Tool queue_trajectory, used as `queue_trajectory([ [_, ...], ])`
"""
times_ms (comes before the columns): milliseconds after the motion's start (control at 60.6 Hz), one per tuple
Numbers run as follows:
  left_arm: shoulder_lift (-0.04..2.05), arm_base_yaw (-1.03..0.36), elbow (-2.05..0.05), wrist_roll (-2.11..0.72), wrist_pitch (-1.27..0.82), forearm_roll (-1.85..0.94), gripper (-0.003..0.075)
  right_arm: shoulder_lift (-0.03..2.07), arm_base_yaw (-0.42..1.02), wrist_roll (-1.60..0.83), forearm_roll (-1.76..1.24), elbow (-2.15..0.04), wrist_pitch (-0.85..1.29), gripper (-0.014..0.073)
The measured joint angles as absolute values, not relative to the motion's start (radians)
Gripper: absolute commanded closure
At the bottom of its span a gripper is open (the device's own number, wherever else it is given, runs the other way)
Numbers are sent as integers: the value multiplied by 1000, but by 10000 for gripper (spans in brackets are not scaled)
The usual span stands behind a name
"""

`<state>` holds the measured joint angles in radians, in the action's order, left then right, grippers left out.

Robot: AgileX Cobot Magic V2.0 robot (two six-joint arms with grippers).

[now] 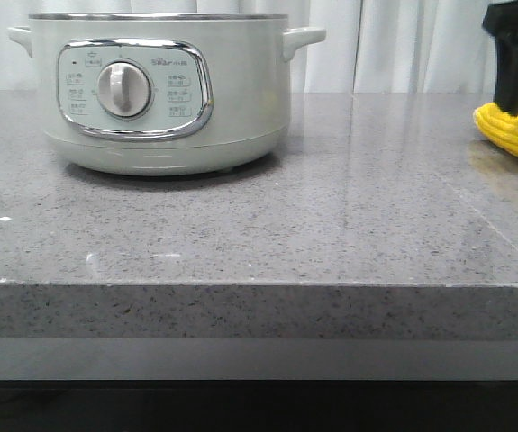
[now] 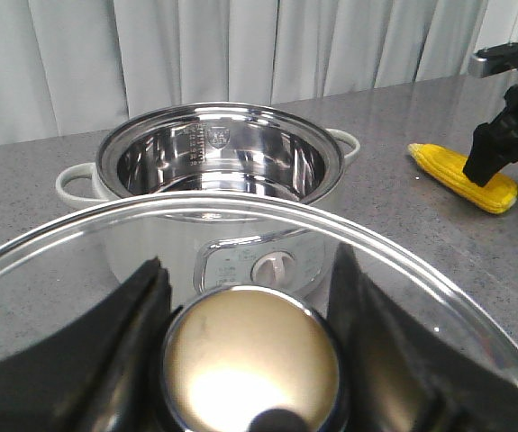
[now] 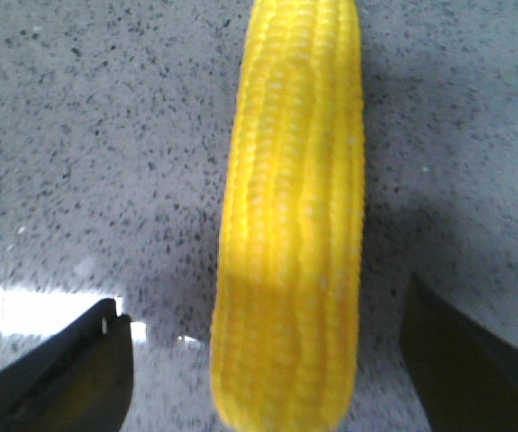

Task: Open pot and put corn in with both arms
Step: 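Grasp the yellow corn cob with the right gripper and lift it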

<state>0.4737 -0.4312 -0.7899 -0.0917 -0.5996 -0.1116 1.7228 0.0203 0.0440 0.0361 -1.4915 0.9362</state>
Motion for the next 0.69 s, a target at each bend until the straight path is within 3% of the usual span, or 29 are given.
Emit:
queue_trajectory([
  [313, 474, -431, -790, -92, -600, -112, 514, 1808, 20, 44, 38, -1494, 870, -11],
  [379, 474, -431, -790, -92, -600, -112, 514, 1812, 20, 44, 38, -1494, 866, 38],
  [544, 474, -431, -790, -92, -600, -112, 514, 1816, 19, 44, 47, -1495, 867, 266],
  [693, 474, -431, -790, -92, -600, -112, 514, 1816, 19, 44, 47, -1497, 867, 282],
])
